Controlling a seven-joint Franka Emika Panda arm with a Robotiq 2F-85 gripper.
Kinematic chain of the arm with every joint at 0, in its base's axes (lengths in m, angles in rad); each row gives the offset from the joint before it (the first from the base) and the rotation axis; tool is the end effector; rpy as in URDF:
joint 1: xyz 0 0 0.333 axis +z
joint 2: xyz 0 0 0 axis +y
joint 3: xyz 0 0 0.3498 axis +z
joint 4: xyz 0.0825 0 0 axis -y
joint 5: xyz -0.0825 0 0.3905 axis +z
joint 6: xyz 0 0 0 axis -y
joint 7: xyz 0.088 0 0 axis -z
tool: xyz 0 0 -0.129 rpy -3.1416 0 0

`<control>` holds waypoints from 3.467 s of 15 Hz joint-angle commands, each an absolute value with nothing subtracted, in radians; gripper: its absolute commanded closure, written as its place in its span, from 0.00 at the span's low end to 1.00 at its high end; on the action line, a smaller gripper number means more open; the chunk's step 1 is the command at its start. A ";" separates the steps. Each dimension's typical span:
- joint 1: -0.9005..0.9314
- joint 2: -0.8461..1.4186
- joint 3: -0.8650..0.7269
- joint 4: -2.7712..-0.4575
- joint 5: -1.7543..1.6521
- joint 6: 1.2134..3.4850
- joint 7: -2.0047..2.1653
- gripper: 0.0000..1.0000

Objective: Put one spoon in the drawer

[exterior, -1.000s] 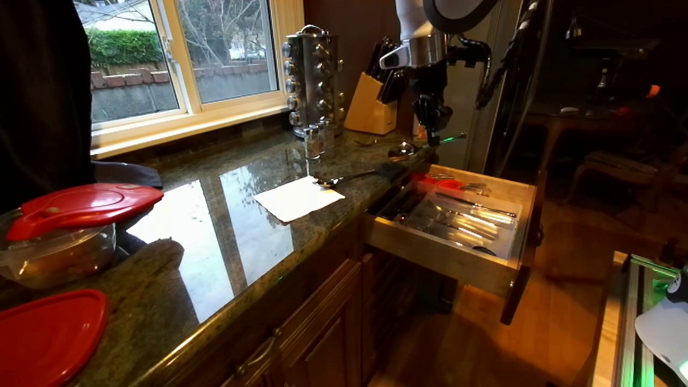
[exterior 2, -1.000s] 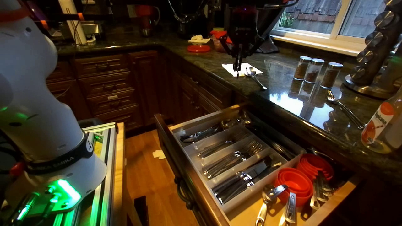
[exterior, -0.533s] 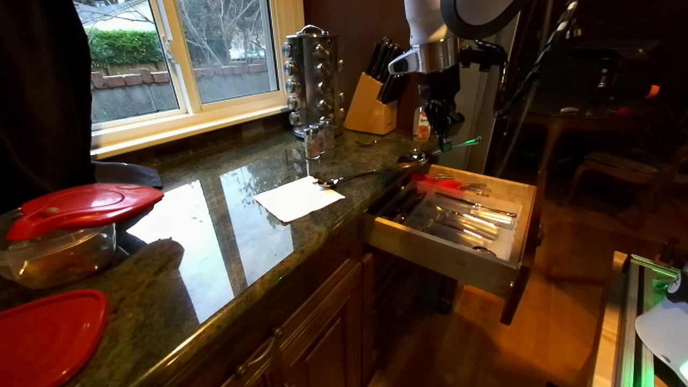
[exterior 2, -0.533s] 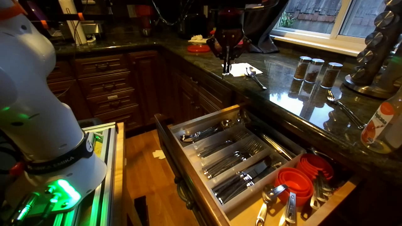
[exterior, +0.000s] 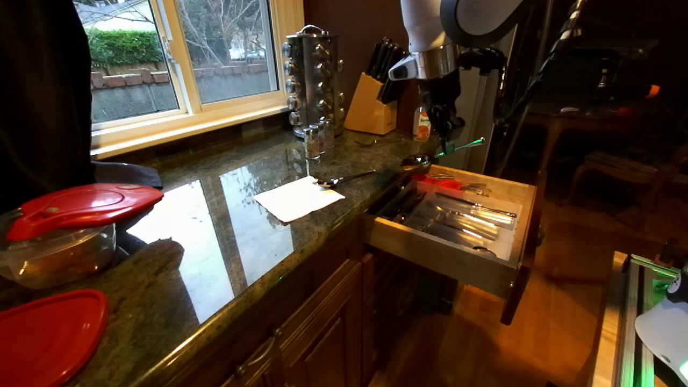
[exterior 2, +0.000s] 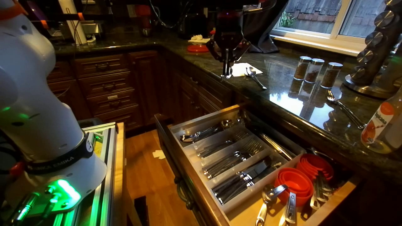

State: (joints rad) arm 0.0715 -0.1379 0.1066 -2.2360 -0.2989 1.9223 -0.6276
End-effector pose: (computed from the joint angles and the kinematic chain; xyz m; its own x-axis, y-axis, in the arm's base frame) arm 0.4758 0.0594 0.4267 0.5800 0.7527 -0.3116 0.8083 -0.5792 0.1054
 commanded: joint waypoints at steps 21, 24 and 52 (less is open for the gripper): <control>0.157 -0.014 0.199 -2.433 -0.798 1.943 0.306 0.99; 0.172 0.036 0.201 -2.431 -0.843 1.995 0.409 0.99; 0.254 0.273 0.183 -2.376 -0.869 1.918 0.803 0.99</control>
